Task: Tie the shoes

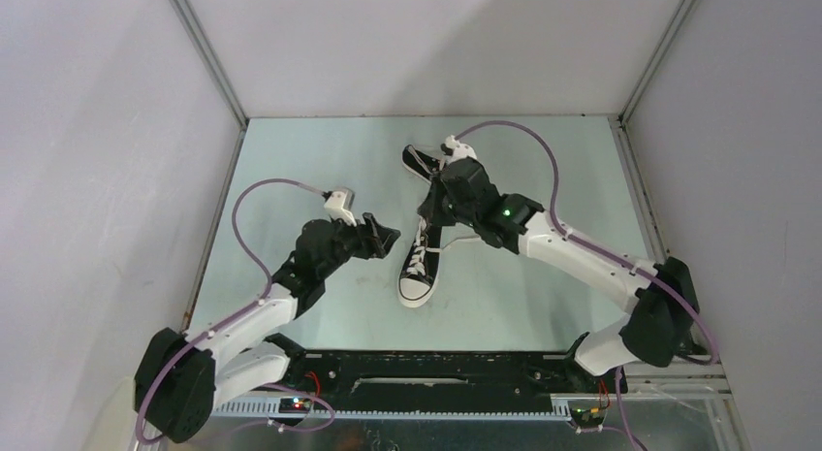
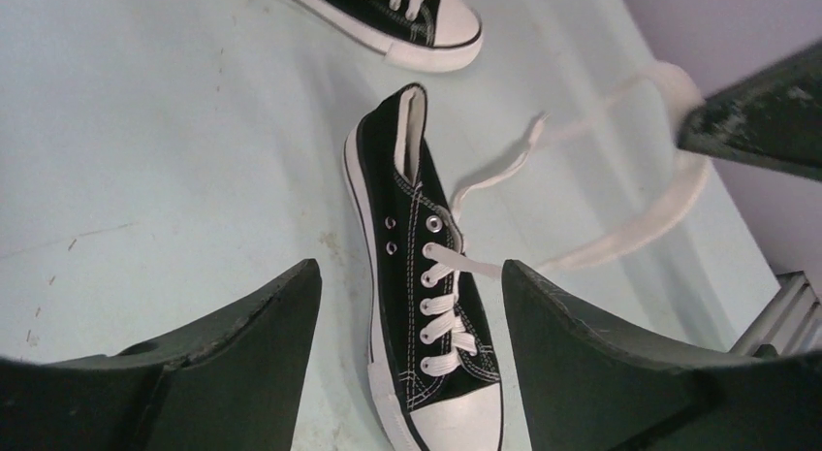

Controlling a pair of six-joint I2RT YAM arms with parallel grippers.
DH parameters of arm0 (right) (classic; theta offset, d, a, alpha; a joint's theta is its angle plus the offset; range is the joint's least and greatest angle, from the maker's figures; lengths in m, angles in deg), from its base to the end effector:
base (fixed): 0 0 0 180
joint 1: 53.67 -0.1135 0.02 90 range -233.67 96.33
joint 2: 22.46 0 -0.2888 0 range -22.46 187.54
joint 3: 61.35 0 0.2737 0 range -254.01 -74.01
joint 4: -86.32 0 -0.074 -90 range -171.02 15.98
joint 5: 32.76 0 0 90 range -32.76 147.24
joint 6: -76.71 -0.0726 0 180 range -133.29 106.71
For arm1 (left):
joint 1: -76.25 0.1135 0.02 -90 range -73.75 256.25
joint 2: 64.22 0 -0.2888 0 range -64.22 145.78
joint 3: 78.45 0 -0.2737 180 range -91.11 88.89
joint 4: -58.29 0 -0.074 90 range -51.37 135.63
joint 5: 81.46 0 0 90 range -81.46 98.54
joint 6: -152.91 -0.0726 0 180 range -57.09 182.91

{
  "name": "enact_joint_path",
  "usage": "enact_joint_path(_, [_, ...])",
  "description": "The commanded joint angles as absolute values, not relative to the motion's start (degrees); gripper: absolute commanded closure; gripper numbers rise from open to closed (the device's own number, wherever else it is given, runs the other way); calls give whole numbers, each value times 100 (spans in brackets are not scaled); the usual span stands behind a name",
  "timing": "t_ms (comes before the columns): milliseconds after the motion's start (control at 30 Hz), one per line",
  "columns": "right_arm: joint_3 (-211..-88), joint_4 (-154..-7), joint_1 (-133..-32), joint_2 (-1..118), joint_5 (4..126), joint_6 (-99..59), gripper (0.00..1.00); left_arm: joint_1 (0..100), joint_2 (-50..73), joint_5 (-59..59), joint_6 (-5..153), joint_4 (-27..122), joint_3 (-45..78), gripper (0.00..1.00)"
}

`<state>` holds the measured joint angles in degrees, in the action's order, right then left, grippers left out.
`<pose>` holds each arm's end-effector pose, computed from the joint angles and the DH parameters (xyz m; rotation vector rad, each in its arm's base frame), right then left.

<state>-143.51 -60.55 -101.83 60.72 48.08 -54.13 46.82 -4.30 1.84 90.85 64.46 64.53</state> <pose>0.2620 0.2753 0.3136 -0.0482 2.2480 0.7062 0.2286 -0.1387 0.2148 0.1095 1.9360 -0.7910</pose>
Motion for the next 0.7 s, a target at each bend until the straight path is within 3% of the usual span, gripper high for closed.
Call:
enact_joint_path(0, [-15177,-6474,-10228,6717,5631,-5014,100,4710,-956,80,8883,7163,6736,23])
enact_joint_path(267, [-17219,-5518,-10512,8257,6000,-4681,99,4655,-944,112,8690,7449,6897,20])
enact_joint_path(333, [-17453,-5455,-10527,8419,6101,-4644,84,4655,-679,49,8750,7372,6749,20])
enact_joint_path(367, [-17493,-5447,-10522,8423,6131,-4643,65,4655,-473,21,8786,7356,6698,20])
enact_joint_path(433, [-17354,-5429,-10507,8266,6011,-4627,43,4660,-173,-22,8857,7295,6554,20])
enact_joint_path(500, [-16945,-5518,-10460,7915,5789,-4591,36,4672,72,67,8911,7103,6394,22])
enact_joint_path(667, [-15199,-5880,-9948,6881,5628,-4661,36,4762,397,449,9088,6540,6114,27])
